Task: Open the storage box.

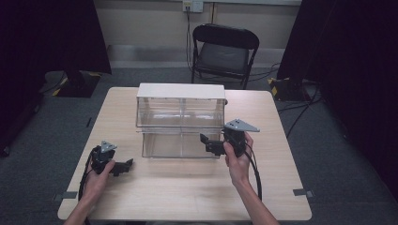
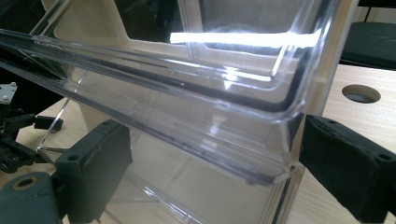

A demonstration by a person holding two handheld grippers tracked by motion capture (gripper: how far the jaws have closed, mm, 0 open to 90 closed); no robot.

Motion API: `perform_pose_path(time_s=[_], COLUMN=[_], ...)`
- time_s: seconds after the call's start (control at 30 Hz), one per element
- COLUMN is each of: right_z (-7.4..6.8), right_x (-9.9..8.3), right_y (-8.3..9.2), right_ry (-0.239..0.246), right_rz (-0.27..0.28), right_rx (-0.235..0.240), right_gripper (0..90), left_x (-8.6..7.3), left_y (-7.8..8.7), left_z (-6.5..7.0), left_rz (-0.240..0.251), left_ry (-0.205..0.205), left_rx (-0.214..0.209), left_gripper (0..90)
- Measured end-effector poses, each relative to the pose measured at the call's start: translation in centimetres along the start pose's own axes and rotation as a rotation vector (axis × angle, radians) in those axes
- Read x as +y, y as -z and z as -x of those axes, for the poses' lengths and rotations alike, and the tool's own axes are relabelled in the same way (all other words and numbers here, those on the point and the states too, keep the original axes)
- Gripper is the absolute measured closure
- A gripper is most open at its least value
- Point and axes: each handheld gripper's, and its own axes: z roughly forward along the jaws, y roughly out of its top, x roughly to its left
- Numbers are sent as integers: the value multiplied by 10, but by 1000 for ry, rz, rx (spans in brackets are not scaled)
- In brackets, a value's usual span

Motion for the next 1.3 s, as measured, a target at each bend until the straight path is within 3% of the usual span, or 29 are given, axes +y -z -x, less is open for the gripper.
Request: perform_pose_path(time_s=[1.3], right_z=[0], right_x=[-1], right_y=[-1], right_ry=[-6], right_rz=[2], right_rx=[6], right_gripper=[82], left_x=[0], left_y=[0], left_z=[0], left_rz=[0], left_ry=[0], left_rx=[-1], left_gripper=[19])
